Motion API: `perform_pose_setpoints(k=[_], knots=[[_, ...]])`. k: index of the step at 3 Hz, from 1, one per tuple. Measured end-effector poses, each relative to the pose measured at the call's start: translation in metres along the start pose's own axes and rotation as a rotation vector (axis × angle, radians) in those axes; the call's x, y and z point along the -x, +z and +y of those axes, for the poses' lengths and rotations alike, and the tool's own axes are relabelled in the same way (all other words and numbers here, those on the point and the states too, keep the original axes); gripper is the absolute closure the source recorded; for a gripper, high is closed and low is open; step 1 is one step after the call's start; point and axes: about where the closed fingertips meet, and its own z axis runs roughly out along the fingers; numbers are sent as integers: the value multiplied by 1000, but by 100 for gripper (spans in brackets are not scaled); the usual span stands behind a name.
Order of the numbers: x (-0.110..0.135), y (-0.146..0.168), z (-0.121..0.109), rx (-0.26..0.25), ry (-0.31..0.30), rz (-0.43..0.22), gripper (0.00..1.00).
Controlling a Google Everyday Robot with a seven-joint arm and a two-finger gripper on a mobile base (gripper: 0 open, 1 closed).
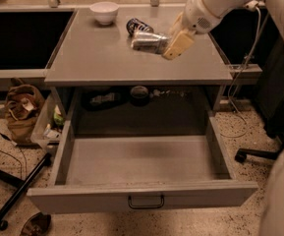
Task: Place redbull can into top drawer
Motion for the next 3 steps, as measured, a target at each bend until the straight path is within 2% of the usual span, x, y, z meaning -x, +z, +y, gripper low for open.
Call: perform_pose_setpoints(k=[1, 2, 3], knots=[[24, 36, 42, 38, -96, -126, 100], [33, 96, 97, 144, -149, -177, 100], [31, 111, 115, 187, -154, -170, 100]])
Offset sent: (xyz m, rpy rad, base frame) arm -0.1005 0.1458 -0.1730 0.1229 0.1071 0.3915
